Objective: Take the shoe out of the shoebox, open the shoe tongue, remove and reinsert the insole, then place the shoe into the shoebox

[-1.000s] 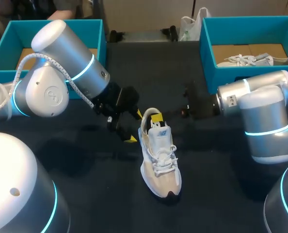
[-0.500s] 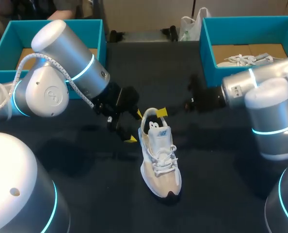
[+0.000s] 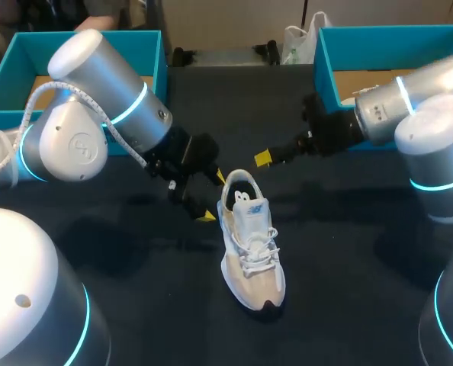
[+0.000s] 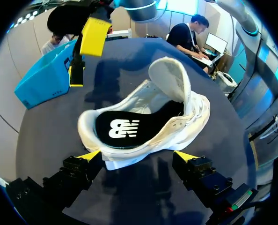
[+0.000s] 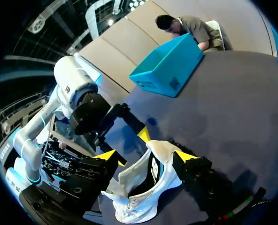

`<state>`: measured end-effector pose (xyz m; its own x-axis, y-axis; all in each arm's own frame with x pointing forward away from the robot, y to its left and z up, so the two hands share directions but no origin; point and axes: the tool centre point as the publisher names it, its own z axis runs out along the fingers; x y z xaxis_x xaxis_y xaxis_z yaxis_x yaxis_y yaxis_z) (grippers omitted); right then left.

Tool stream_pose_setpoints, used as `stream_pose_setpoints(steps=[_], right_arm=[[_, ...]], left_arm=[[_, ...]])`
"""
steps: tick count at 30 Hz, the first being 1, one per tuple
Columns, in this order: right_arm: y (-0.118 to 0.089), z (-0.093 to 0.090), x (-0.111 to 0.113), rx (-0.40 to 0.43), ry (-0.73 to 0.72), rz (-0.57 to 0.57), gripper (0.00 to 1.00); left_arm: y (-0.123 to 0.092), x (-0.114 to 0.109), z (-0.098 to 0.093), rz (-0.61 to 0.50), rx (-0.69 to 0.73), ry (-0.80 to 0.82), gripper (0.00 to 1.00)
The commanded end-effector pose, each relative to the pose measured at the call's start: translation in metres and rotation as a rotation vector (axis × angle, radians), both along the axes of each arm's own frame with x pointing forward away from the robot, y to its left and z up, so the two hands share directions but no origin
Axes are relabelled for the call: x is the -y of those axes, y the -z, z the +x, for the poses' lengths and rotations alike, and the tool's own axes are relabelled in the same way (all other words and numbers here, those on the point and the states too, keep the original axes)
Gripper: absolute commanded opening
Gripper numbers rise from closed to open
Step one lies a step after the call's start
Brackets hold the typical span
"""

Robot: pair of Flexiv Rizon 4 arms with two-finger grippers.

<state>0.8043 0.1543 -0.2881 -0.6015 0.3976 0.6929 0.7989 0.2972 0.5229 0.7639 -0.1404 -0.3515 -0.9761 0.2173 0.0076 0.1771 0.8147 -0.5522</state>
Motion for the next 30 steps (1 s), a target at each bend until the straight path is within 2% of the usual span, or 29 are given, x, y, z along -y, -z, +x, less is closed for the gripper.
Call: stream_pose_setpoints(steps=[1, 8, 15, 23, 26, 29, 30], right_arm=[[-0.009, 0.006, 0.001, -0.044, -0.049, -0.072, 0.80], [-0.012, 0.019, 0.005, -0.110, -0.061, -0.135, 0.84], [-0.024, 0.028, 0.009, -0.150, -0.032, -0.267, 0.84], [-0.038, 0.044, 0.008, -0.174, 0.013, -0.418, 0.80], [-0.044, 0.045, 0.004, -0.162, 0.056, -0.466, 0.76], [-0.050, 0.043, -0.003, -0.144, 0.114, -0.535, 0.75], [-0.052, 0.042, -0.007, -0.141, 0.131, -0.553, 0.75]], left_arm=[[-0.031, -0.031, 0.008, -0.005, 0.002, 0.027, 1.00], [-0.057, -0.065, 0.019, 0.064, 0.054, 0.060, 1.00], [-0.085, -0.101, 0.033, 0.082, 0.048, 0.078, 1.00], [-0.116, -0.145, 0.056, 0.065, 0.042, 0.120, 1.00], [-0.130, -0.163, 0.071, 0.058, 0.049, 0.138, 1.00], [-0.144, -0.184, 0.093, 0.097, 0.080, 0.109, 1.00], [-0.144, -0.184, 0.093, 0.097, 0.080, 0.109, 1.00]])
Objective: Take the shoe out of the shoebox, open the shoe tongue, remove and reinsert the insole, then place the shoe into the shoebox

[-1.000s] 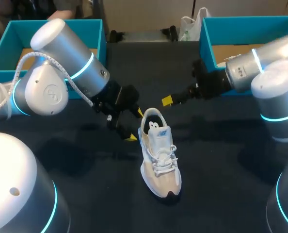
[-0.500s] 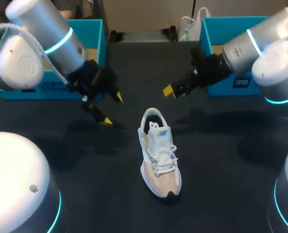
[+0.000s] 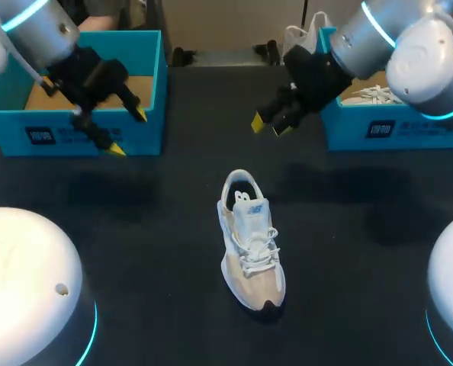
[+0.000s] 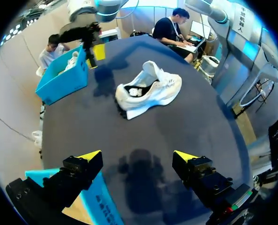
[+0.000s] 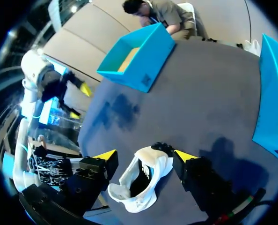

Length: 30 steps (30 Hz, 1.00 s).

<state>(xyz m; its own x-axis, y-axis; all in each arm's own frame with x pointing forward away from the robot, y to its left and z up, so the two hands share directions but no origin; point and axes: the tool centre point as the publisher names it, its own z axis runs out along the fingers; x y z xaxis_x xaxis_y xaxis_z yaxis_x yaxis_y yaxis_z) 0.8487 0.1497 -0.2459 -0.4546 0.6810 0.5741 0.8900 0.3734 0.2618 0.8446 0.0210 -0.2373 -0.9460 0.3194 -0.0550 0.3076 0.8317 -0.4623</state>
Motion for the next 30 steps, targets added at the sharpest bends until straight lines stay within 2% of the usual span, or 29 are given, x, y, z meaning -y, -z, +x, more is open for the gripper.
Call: stream_pose_setpoints(steps=[1, 5, 11, 16, 19, 22, 26, 27, 30], right_arm=[[-0.012, -0.004, -0.015, 0.021, 0.044, -0.199, 0.73], [-0.020, -0.008, -0.028, 0.041, 0.101, -0.258, 0.73], [-0.031, -0.022, -0.048, 0.076, 0.180, -0.265, 0.66], [-0.033, -0.034, -0.068, 0.095, 0.251, -0.325, 0.62], [-0.031, -0.041, -0.079, 0.088, 0.295, -0.354, 0.64], [-0.027, -0.048, -0.089, 0.075, 0.340, -0.389, 0.60], [-0.021, -0.056, -0.099, 0.073, 0.401, -0.410, 0.44], [-0.020, -0.059, -0.102, 0.072, 0.416, -0.419, 0.36], [-0.016, -0.067, -0.109, 0.075, 0.466, -0.465, 0.00]], left_arm=[[-0.030, -0.022, 0.012, 0.015, -0.007, 0.004, 1.00], [-0.030, -0.022, 0.012, 0.015, -0.007, 0.004, 1.00], [-0.030, -0.022, 0.012, 0.015, -0.007, 0.004, 1.00], [-0.030, -0.022, 0.012, 0.015, -0.007, 0.004, 1.00], [-0.030, -0.022, 0.012, 0.015, -0.007, 0.004, 1.00], [-0.030, -0.022, 0.012, 0.015, -0.007, 0.004, 1.00], [-0.030, -0.022, 0.012, 0.015, -0.007, 0.004, 1.00], [-0.030, -0.022, 0.012, 0.015, -0.007, 0.004, 1.00], [-0.030, -0.022, 0.012, 0.015, -0.007, 0.004, 1.00]])
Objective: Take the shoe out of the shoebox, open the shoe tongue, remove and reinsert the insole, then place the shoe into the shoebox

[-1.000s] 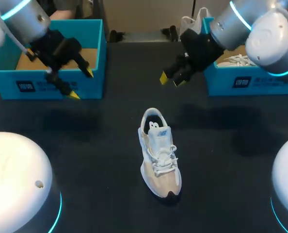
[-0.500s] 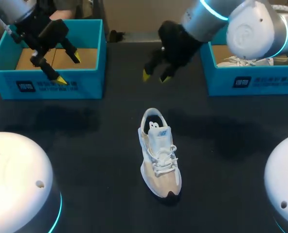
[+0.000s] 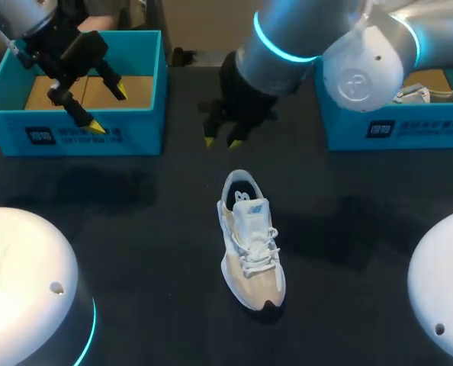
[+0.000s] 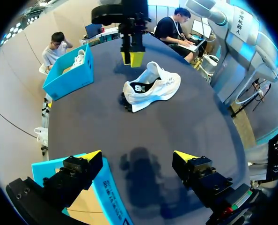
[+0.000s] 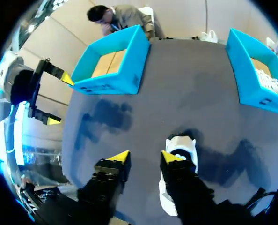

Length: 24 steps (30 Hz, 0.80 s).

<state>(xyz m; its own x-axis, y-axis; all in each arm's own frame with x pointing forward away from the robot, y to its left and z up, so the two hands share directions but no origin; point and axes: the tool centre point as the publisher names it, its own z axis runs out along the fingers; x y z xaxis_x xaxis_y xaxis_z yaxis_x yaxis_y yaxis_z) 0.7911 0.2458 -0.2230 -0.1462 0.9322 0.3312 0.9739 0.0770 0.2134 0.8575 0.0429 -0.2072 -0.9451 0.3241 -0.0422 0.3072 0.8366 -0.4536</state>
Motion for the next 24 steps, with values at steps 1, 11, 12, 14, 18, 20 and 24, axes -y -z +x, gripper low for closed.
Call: stream_pose_setpoints(steps=[1, 11, 12, 14, 18, 20, 24], right_arm=[[0.007, -0.012, -0.014, 0.034, 0.096, -0.200, 0.00], [0.001, -0.036, 0.006, 0.177, 0.309, -0.300, 0.00], [0.001, -0.036, 0.006, 0.177, 0.309, -0.300, 0.00], [0.001, -0.036, 0.006, 0.177, 0.309, -0.300, 0.00], [0.001, -0.036, 0.006, 0.177, 0.309, -0.300, 0.00], [0.001, -0.036, 0.006, 0.177, 0.309, -0.300, 0.00], [0.008, -0.033, 0.000, 0.214, 0.321, -0.407, 0.00]], left_arm=[[0.000, -0.001, -0.001, 0.001, 0.002, 0.000, 1.00], [0.000, -0.001, -0.001, 0.001, 0.002, 0.000, 1.00], [0.000, -0.001, -0.001, 0.001, 0.002, 0.000, 1.00], [0.000, -0.001, -0.001, 0.001, 0.002, 0.000, 1.00], [0.000, -0.001, -0.001, 0.001, 0.002, 0.000, 1.00], [0.000, -0.001, -0.001, 0.001, 0.002, 0.000, 1.00], [0.000, -0.001, -0.001, 0.001, 0.002, 0.000, 1.00]])
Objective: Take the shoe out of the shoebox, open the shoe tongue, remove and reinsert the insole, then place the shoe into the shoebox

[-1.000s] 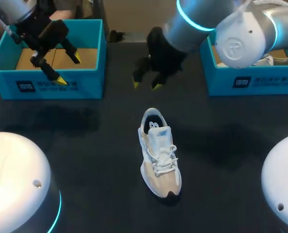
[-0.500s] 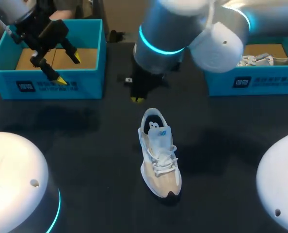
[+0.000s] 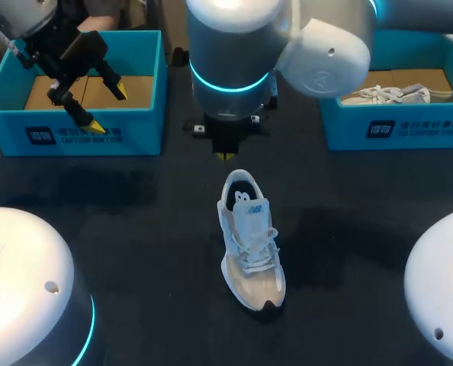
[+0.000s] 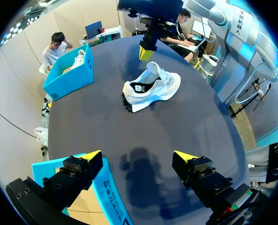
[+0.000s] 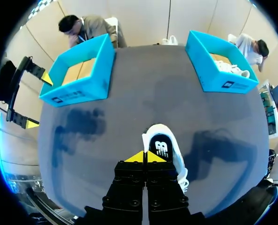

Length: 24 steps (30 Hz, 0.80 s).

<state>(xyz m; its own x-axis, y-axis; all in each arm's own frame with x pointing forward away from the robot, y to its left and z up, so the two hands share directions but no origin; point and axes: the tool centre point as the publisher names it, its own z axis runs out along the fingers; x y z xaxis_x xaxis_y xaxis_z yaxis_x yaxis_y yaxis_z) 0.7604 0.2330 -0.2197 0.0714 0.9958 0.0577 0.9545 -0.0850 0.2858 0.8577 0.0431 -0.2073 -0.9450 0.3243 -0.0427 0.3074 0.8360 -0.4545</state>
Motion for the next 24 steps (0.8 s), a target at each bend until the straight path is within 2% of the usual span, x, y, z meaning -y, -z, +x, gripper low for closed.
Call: stream_pose_setpoints(steps=[1, 3, 6, 9, 10, 11, 24], right_arm=[[0.014, -0.003, -0.013, 0.171, 0.041, -0.149, 0.00], [0.020, -0.007, -0.013, 0.203, 0.024, -0.259, 0.00], [0.034, -0.015, -0.013, 0.263, -0.007, -0.307, 0.00], [0.052, -0.020, -0.008, 0.242, 0.018, -0.310, 0.00], [0.057, -0.021, -0.003, 0.207, 0.078, -0.362, 0.00], [0.059, -0.021, 0.003, 0.187, 0.142, -0.380, 0.00], [0.059, -0.021, 0.003, 0.187, 0.142, -0.380, 0.00]], left_arm=[[0.000, 0.000, -0.001, 0.002, 0.002, 0.000, 1.00], [0.000, 0.000, -0.001, 0.002, 0.002, 0.000, 1.00], [0.000, 0.000, -0.001, 0.002, 0.002, 0.000, 1.00], [0.000, 0.000, -0.001, 0.002, 0.002, 0.000, 1.00], [0.000, 0.000, -0.001, 0.002, 0.002, 0.000, 1.00], [0.000, 0.000, -0.001, 0.002, 0.002, 0.000, 1.00], [0.000, 0.000, -0.001, 0.002, 0.002, 0.000, 1.00]])
